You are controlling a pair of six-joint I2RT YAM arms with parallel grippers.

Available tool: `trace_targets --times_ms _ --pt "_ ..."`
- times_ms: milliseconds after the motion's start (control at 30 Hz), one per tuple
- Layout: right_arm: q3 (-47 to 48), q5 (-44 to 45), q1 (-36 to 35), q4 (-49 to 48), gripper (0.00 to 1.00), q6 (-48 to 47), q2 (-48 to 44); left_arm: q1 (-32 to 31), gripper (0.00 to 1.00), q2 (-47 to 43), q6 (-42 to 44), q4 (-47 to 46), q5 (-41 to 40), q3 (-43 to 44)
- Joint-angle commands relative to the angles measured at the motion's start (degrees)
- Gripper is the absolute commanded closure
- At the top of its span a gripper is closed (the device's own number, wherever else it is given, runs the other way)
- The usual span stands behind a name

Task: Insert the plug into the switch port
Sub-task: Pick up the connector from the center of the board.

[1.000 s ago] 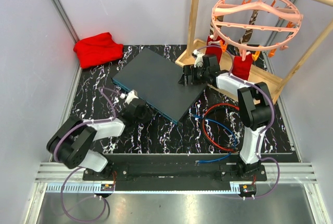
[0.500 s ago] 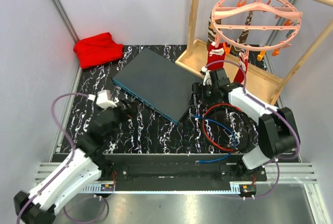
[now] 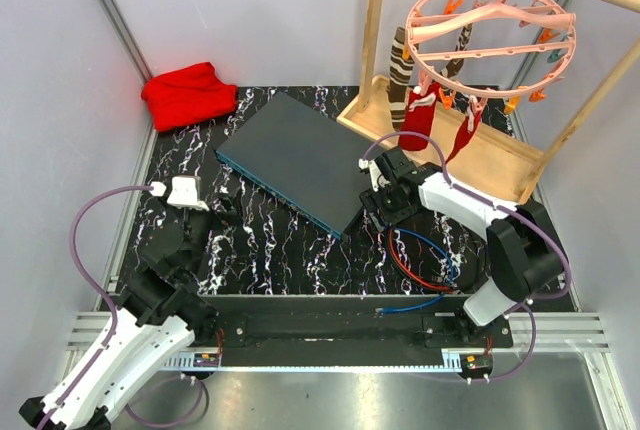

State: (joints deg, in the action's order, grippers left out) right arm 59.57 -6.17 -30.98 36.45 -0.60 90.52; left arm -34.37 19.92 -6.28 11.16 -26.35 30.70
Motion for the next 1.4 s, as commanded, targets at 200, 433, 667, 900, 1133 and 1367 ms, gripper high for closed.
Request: trace_targets --times_ms 200,433,667,900,1133,1367 --pt "5.72 2.3 -4.87 -1.46 0.38 -13.81 5.8 0.18 0.01 -0.06 5.05 -1.58 -0.98 -0.9" --pt "6.96 4.5 -5.76 -3.92 0.43 -15.31 11.96 0.18 0.01 -0.06 4.97 -1.05 -1.51 -0.9" --pt "5.56 8.45 -5.76 -4.37 0.53 -16.97 14.07 0.18 0.01 0.2 5.05 -0.96 -1.86 -0.99" --pt "5.29 13.37 -5.67 -4.19 0.8 -17.5 9.96 0.09 0.01 0.47 4.97 -0.88 -1.78 -1.17" --pt "10.91 18.3 -5.67 -1.56 1.0 -19.79 -2.35 0.09 0.01 0.91 4.97 -0.87 -1.78 -1.08" --pt "18.55 15.41 -5.76 -0.06 1.0 -18.83 -12.55 0.18 0.01 1.61 4.88 -0.87 -0.55 -0.9"
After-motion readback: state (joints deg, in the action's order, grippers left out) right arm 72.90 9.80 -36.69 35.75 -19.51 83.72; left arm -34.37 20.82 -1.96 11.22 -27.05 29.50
